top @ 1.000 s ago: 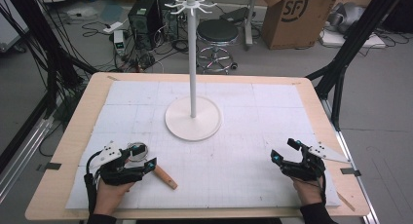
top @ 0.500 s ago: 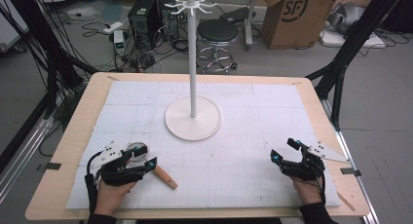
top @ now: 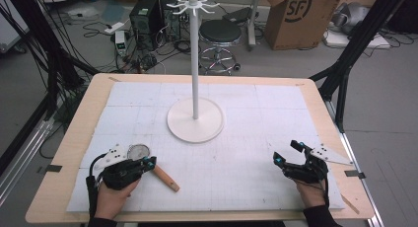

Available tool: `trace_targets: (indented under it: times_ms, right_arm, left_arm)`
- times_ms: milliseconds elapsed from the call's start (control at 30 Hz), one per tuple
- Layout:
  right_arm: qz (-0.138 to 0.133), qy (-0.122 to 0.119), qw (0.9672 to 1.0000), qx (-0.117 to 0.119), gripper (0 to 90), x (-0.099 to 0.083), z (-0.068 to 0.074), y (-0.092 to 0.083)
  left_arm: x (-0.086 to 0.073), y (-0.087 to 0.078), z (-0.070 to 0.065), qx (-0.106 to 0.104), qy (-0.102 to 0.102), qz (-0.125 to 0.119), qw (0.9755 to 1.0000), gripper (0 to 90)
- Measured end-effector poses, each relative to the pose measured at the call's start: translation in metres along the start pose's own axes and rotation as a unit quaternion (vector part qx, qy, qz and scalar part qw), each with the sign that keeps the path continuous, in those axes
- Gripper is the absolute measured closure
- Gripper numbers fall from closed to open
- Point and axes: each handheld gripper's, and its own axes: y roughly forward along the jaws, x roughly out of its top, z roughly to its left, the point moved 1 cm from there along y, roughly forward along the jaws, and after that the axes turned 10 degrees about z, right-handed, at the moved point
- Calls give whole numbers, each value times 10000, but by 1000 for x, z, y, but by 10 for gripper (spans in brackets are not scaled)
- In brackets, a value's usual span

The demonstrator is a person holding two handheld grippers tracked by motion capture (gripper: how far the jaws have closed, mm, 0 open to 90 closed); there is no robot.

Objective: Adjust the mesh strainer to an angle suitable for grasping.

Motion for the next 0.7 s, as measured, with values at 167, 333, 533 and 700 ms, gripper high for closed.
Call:
trace_targets:
  times_ms: [167,333,533,700]
  right_arm:
    - [6,12,10000,2,109,0,0,0]
    - [-44,-53,10000,-49,110,0,1,-1]
    - [-63,-24,9999,-119,110,1,0,-1]
    - [-44,-124,9997,-191,111,1,2,-1]
  left_arm:
    - [-8,-3,-4,-137,-68,72,9999,900]
    - [-19,-4,-12,-221,-199,130,9995,900]
    - [-27,-9,-10,-369,-221,220,9988,900]
    - [-32,-16,-9,-316,-335,239,9987,900]
